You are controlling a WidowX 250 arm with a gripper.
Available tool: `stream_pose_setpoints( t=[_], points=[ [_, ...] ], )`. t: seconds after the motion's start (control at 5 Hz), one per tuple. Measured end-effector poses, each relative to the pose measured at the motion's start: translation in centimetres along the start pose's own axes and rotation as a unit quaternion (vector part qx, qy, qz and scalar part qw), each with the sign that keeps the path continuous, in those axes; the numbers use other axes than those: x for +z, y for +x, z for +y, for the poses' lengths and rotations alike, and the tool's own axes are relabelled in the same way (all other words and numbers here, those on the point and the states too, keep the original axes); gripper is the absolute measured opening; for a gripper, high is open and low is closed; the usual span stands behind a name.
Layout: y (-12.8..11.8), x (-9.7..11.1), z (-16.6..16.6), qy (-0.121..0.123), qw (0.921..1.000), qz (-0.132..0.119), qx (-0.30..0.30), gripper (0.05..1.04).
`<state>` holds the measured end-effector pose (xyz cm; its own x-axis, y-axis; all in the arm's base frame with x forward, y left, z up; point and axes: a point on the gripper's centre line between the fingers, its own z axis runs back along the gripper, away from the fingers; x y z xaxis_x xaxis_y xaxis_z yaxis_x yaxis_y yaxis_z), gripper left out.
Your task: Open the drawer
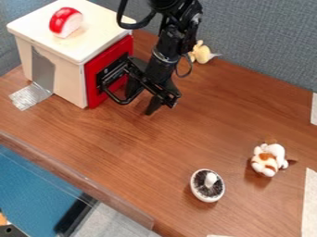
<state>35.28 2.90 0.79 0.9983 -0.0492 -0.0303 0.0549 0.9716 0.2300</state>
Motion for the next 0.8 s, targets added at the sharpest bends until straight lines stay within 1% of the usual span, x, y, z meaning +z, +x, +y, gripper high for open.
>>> stream_pose_setpoints(
  t=[0.2,0.4,0.6,0.8],
  points=[
    [-0.1,0.8,-0.7,-0.013,0.9999,-0.008,-0.005,0.382],
    [-0.2,1.6,-2.2,-0.025,0.9995,-0.007,-0.017,0.178],
    [-0.3,1.7,-2.7,-0.037,0.9993,-0.005,-0.01,0.126],
    [-0.5,1.8,-3.4,-0.042,0.999,0.001,-0.013,0.122]
  ],
)
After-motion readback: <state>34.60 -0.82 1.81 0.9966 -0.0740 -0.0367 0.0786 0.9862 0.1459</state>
